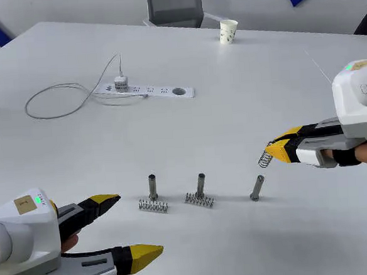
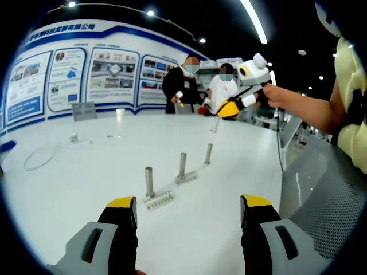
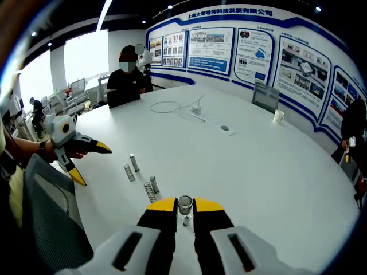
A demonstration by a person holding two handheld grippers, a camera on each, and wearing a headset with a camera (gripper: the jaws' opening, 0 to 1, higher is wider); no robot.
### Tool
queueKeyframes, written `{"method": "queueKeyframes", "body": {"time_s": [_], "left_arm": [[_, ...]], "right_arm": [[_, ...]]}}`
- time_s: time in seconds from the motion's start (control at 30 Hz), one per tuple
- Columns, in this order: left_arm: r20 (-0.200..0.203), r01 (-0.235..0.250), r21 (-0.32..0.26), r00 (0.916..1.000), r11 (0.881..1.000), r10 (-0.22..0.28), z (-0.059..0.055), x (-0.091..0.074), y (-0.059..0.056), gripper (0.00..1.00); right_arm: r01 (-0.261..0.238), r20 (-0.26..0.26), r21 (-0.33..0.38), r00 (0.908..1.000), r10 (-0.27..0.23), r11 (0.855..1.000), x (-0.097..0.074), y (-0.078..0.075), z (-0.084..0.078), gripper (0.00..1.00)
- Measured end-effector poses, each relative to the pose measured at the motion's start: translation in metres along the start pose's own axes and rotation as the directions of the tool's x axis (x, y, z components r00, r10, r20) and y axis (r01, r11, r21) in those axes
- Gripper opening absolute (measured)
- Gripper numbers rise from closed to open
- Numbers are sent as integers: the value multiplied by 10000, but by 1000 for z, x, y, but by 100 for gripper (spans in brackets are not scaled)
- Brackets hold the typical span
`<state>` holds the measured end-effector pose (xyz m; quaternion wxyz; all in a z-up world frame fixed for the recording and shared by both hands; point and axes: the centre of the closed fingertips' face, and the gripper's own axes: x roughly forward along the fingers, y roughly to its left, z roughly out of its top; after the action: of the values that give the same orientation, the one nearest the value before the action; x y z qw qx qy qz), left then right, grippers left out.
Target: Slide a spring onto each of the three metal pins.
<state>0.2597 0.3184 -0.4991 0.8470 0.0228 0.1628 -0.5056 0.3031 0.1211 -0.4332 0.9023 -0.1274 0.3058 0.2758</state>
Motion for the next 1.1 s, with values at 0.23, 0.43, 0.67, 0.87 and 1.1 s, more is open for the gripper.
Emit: {"method": "queueKeyframes", "body": {"time_s": [0.23, 0.43, 0.67, 0.87, 1.1], "left_arm": [[-39, -19, -6, 10000, 10000, 19, -1, -1, 1, 75], [-49, -31, -20, 10000, 10000, 31, -2, -2, 2, 75], [-59, -57, -41, 10000, 10000, 57, -2, -3, 1, 75], [-48, -92, -80, 9999, 9999, 91, -3, -3, 1, 75], [-33, -79, -133, 10000, 9999, 79, -4, -2, 2, 75]], "right_arm": [[-9, -301, 144, 9995, 13, 9999, 10, -2, -12, 12], [-8, -513, 139, 9987, 15, 9999, 15, -3, -17, 12], [-48, -646, 231, 9979, 63, 9997, 19, -3, -22, 12], [-62, -760, 312, 9971, 86, 9995, 24, -4, -27, 12], [-41, -930, 324, 9956, 71, 9995, 32, -4, -33, 12]]}}
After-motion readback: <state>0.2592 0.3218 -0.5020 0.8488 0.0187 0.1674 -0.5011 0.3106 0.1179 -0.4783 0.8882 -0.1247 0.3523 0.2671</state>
